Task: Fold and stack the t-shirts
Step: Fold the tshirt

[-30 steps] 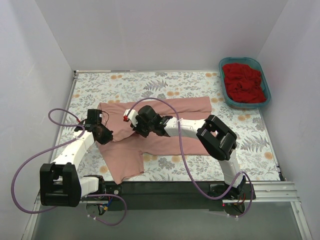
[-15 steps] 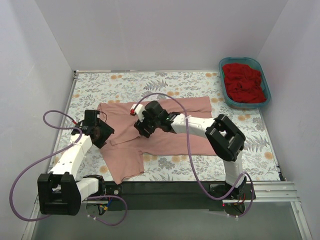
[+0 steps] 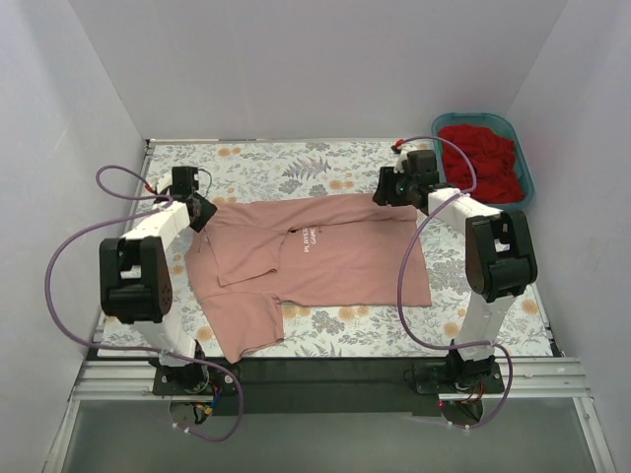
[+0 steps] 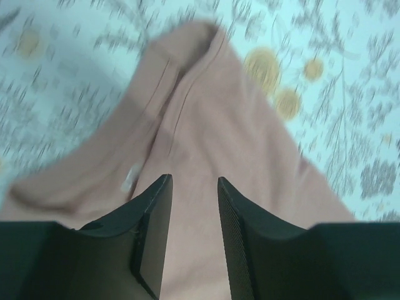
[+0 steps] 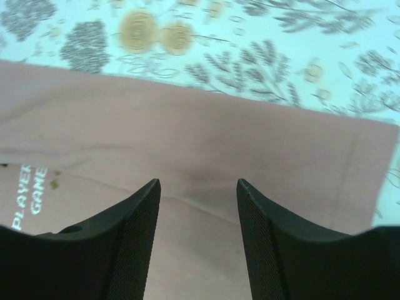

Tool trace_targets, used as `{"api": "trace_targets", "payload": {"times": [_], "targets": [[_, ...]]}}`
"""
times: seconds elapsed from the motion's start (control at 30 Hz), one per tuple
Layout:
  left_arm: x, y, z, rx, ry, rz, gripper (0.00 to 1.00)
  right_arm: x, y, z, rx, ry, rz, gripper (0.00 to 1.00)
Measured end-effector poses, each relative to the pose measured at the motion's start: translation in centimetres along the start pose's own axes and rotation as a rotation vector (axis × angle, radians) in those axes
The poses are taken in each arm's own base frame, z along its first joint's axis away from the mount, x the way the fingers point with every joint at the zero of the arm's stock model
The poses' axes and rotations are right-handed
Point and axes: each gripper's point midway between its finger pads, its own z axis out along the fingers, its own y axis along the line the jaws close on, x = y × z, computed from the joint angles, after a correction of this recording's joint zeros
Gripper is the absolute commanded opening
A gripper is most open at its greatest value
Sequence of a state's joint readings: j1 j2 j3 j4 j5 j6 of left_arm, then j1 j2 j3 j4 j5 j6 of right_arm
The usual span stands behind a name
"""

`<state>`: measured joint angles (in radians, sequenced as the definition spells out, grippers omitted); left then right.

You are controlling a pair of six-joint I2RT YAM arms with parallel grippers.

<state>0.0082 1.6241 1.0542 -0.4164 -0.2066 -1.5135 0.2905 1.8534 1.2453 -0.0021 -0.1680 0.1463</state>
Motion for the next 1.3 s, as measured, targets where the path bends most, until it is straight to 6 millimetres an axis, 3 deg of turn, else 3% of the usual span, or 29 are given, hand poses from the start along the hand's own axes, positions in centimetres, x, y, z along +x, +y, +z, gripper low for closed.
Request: {"api": "trace_targets", "payload": {"times": [0.07,0.17,0.33,0.6,0.77,0.93,1.1,1.2,1.3], "targets": [[-1.5,-1.0,2.4,-0.009,-0.021,-0.006,0.33,0.5,-2.6,0.2,0.033,0.014,0.078,0.57],[-2.9,-1.8,5.4,-0.024,-0.039,-0.017,0.31,1.8,-4.6,0.8,0.050,0.044,0.149,0.56],[-3.1,-0.2,8.6,-0.081,-0.018,-0.051,0.30,3.9,-6.9,1.9,0.058,0.088,0.238,0.55],[-5.4,2.1,9.0,-0.093,-0.013,-0.178,0.31,3.7,-8.7,1.5,0.078,0.070,0.279,0.58],[-6.2,3.3,8.6,-0.105,-0.010,-0.193,0.54,3.8,-8.5,0.5,0.090,0.065,0.274,0.61],[-6.6,3.1,6.4,-0.107,-0.021,-0.143,0.65,2.0,-8.1,-2.7,0.132,0.002,0.298,0.63],[-7.1,-1.0,-0.4,0.019,-0.116,-0.045,0.70,1.1,-8.0,-5.1,0.176,-0.063,0.370,0.58],[-5.0,-4.2,-5.1,0.138,-0.166,0.076,0.73,2.7,-8.6,-5.2,0.198,-0.050,0.449,0.55],[-0.3,-6.2,-7.8,0.237,-0.148,0.232,0.74,4.9,-9.4,-5.3,0.220,-0.021,0.530,0.54]]}}
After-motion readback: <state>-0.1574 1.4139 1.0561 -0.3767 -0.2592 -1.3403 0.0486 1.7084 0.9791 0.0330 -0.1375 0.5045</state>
